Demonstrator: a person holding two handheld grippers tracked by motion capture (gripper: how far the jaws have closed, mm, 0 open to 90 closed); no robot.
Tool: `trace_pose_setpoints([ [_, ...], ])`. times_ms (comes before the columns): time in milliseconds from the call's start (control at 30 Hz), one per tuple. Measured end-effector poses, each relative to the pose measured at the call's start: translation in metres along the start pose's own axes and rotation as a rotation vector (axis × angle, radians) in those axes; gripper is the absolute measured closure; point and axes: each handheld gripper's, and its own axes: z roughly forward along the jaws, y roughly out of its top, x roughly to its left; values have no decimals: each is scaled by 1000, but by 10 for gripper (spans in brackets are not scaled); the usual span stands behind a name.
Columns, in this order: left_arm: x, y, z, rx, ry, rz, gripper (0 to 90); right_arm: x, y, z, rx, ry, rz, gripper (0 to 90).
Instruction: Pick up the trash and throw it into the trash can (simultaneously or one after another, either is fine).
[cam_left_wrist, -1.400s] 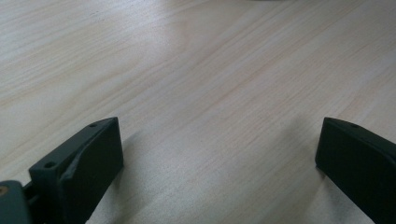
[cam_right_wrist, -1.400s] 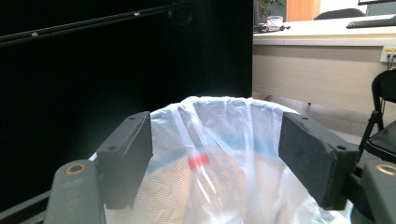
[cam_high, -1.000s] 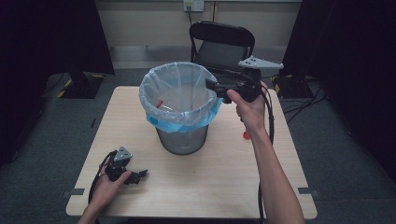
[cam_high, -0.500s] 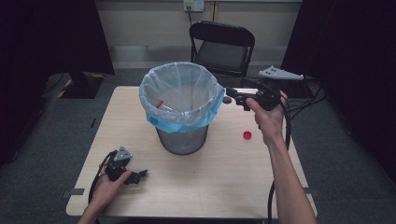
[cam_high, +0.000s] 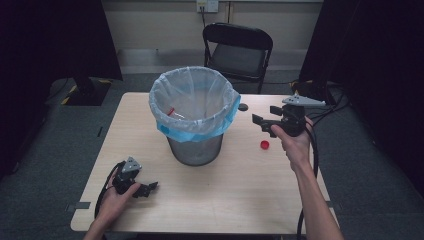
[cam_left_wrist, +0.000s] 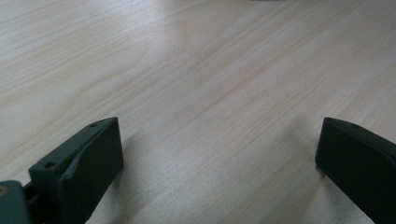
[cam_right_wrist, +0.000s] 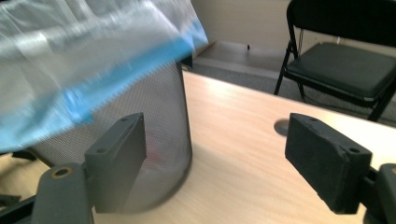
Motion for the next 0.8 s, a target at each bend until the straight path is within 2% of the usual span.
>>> trace_pose_setpoints([
  [200,0,0,0,2,1,2,3,-10,-22,12,87,-38,-5,199],
  [467,0,0,0,3,1,4,3,-24,-47,24,144,-54,26,215],
  [533,0,0,0,2,1,4,3,-30,-58,29,168,-74,34,246],
  [800,0,0,0,3,1,7,3,-48,-82,48,226,-96,96,357],
])
